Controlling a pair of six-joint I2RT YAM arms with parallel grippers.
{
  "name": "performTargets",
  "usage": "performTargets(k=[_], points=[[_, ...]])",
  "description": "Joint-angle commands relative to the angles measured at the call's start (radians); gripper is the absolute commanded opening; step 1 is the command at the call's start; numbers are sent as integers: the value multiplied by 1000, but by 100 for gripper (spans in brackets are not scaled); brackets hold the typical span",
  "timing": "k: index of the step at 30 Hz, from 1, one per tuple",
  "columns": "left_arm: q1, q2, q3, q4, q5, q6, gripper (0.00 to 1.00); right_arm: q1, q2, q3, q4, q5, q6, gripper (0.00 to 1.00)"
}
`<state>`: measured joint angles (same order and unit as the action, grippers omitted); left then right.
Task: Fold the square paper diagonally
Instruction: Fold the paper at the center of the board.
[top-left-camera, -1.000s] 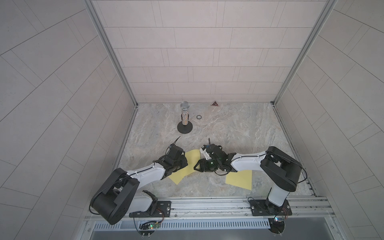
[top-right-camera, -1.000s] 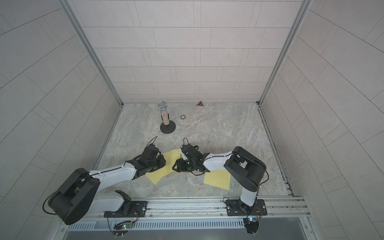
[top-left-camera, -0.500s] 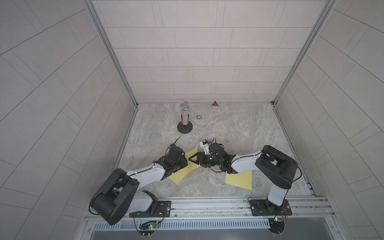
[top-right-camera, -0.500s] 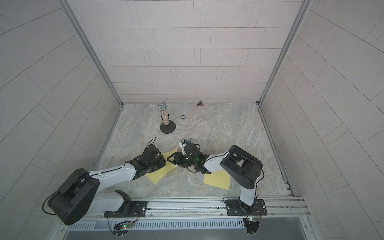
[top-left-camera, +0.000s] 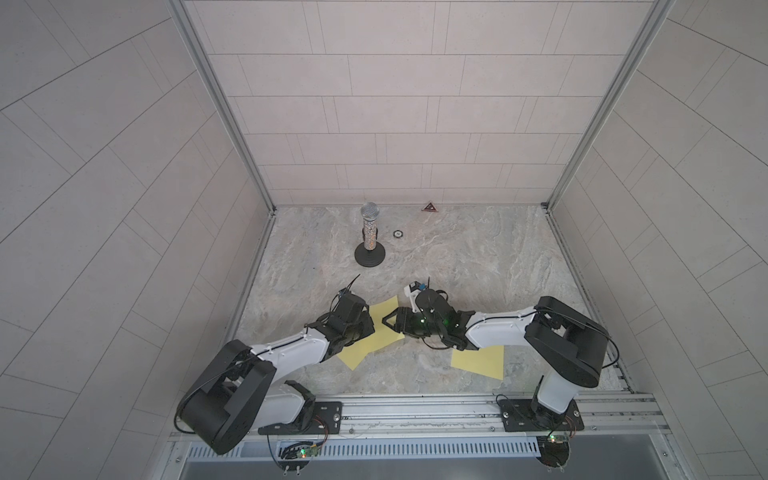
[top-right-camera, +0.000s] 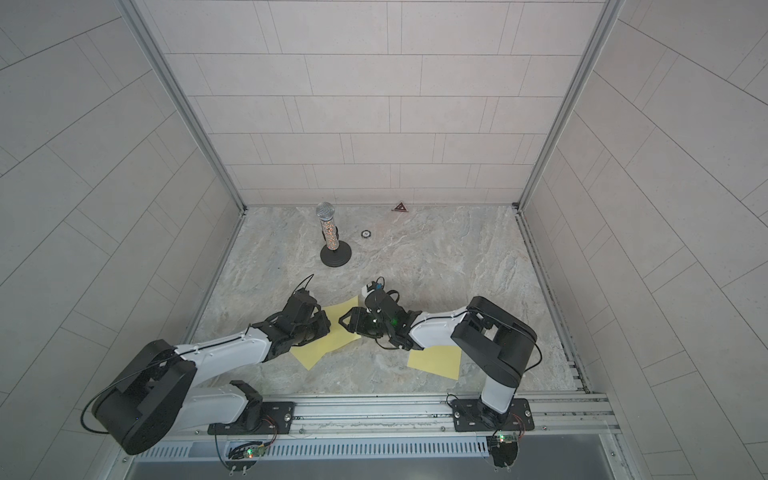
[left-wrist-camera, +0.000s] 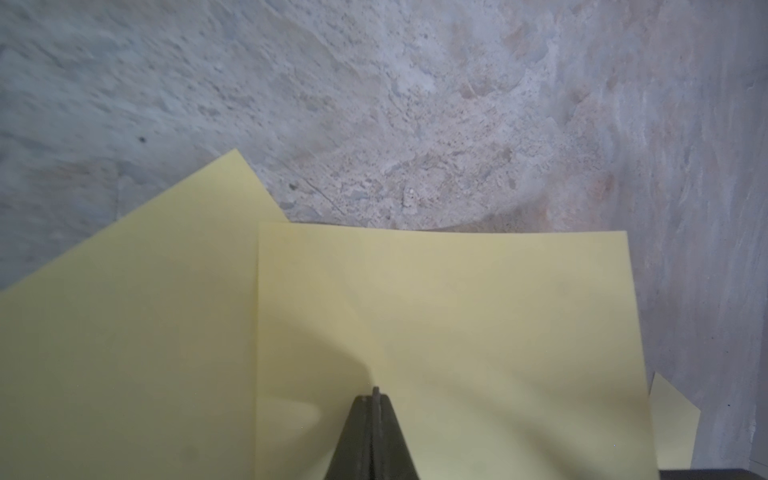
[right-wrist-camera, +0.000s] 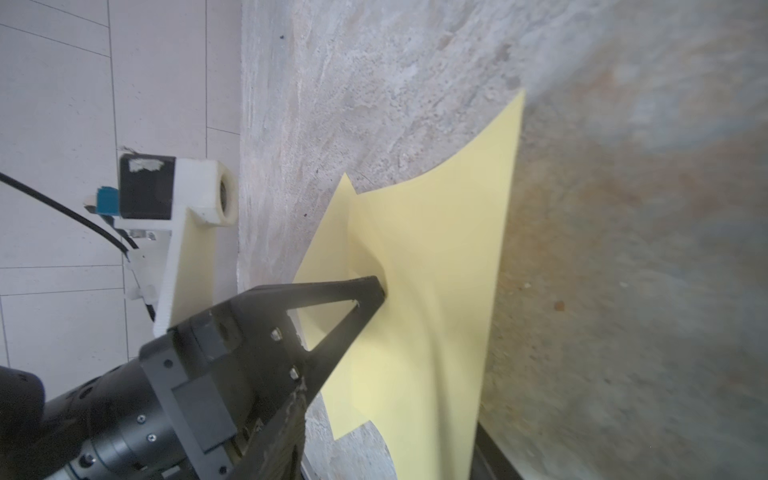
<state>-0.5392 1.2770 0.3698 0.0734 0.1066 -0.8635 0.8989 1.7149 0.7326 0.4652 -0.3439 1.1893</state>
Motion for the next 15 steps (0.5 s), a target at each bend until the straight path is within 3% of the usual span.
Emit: performTargets(k=[1,10,15], points=[[-1,4,-50,-159,-31,25,7,12,14,-43,-42,24,15,55],[-2,20,-44,-169,-49,33,7,76,-4,-91,2,114,90,54],[-1,27,-47,-176,-64,29,6,95,32,-156,148,121,205,52]])
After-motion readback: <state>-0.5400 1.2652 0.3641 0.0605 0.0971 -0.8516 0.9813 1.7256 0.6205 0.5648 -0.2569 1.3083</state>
